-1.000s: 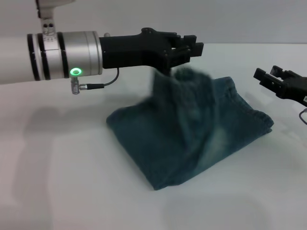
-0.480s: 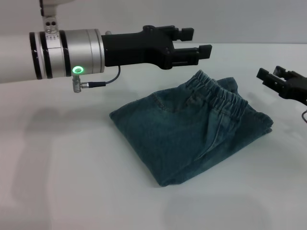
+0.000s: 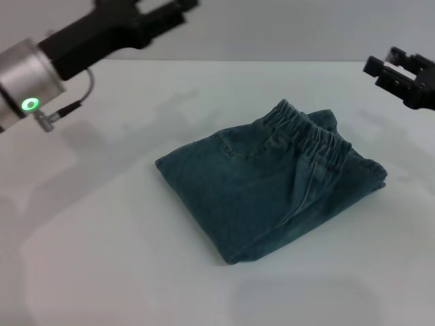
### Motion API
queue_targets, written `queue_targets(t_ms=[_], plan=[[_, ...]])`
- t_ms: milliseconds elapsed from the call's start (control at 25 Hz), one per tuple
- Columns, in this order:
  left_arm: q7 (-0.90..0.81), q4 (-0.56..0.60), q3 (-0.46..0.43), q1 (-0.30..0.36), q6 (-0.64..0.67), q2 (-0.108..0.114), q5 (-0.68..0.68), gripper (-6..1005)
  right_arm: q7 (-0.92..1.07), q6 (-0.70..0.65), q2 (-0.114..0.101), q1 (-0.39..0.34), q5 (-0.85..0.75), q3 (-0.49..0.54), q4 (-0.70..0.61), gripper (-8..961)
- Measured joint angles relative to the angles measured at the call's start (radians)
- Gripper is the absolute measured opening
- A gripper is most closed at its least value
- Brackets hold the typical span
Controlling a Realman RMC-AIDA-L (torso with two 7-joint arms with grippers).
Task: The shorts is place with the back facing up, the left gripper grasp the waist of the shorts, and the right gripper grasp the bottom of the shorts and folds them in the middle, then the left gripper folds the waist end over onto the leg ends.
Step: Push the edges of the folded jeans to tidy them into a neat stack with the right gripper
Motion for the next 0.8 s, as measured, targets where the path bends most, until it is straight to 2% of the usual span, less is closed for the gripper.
queue_targets(t_ms=[200,320,360,440,680,800], plan=[[0.127,-0.037,0.001,0.078,0.012,0.001,-0.145,802,0.165,-0.244,-0.015,0.048,-0.166,-0.013,-0.178,633],[0.157,-0.042,0.002,0.111,0.012,0.0,-0.19,802,0.277,-0.384,-0.019,0.108,-0.278,-0.015,-0.264,633],[0.193,-0.059,-0.001,0.153,0.011,0.002,-0.256,802,0.34,-0.467,-0.019,0.143,-0.332,-0.022,-0.31,633],[0.202,-0.064,-0.002,0.162,0.011,0.003,-0.273,802,0.372,-0.505,-0.02,0.161,-0.357,-0.028,-0.328,633],[0.228,-0.071,-0.033,0.22,0.03,0.006,-0.328,802,0.534,-0.664,-0.031,0.293,-0.535,-0.12,-0.354,634],[0.23,-0.079,-0.036,0.225,0.035,0.006,-0.328,802,0.57,-0.677,-0.015,0.346,-0.66,-0.175,-0.35,634]])
